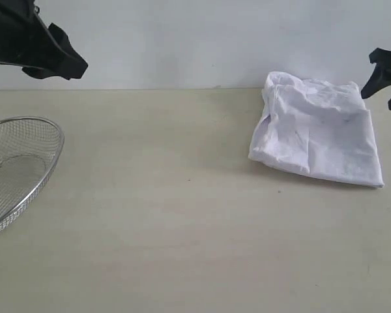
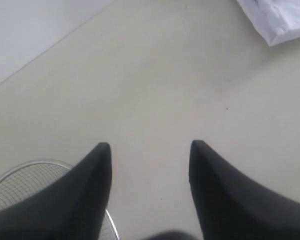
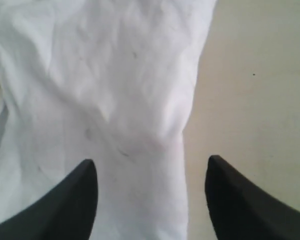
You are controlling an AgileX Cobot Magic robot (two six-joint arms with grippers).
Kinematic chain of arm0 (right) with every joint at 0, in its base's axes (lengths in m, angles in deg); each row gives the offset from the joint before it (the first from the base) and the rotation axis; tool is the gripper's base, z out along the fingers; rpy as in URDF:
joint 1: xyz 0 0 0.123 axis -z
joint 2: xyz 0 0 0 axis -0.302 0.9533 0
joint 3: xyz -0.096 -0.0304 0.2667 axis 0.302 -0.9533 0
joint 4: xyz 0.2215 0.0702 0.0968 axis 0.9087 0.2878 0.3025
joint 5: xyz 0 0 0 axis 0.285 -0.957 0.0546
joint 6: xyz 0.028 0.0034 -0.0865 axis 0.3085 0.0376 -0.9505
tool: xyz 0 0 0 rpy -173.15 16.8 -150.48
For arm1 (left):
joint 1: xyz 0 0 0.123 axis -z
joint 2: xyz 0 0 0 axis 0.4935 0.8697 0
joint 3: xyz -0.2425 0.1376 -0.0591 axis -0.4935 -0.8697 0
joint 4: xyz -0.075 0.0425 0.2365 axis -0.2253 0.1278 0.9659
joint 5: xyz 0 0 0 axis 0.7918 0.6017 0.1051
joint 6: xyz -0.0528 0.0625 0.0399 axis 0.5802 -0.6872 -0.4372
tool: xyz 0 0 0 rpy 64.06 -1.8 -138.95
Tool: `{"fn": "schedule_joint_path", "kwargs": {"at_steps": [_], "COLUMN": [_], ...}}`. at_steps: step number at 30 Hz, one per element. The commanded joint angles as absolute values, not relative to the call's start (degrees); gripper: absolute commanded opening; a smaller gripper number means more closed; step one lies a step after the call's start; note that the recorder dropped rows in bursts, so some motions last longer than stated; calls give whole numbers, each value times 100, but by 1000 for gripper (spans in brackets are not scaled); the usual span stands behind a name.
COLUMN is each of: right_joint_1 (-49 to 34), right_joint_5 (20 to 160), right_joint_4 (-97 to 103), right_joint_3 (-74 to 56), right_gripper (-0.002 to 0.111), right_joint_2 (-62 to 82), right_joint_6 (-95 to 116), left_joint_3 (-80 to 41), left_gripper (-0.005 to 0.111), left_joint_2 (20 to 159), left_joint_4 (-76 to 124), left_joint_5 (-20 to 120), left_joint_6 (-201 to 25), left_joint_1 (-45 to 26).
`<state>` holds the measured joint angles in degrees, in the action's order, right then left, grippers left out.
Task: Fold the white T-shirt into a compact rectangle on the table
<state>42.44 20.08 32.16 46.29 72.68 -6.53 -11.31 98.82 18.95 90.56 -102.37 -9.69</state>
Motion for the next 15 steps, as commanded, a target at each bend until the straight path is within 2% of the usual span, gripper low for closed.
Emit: {"fn": "schedule_joint_path", "kwargs": {"at_steps": [1, 8, 12, 15], "right_joint_1": [4248, 4245, 4245, 4245], "right_joint_5": [1983, 1983, 1983, 2039], "right_joint_4": [3631, 3858, 3969, 3993], "right_joint_3": [4591, 3787, 3003, 2389], "right_gripper": [41, 25, 30, 42], "right_joint_2": [6898, 6238, 5969, 5889], "right_joint_6": [-559, -754, -1002, -1237], "left_joint_3": [-1109, -1109, -1109, -1109], "left_gripper": [44, 43, 42, 42], "left_joint_2": [9719, 9671, 9610, 9595], "left_joint_4": [1853, 1838, 1828, 1699], "left_joint_5": [9201, 9535, 9520, 9520], "left_joint_6": [-10181, -10163, -10152, -10153], "left_joint_1": [-958, -958, -958, -958]}}
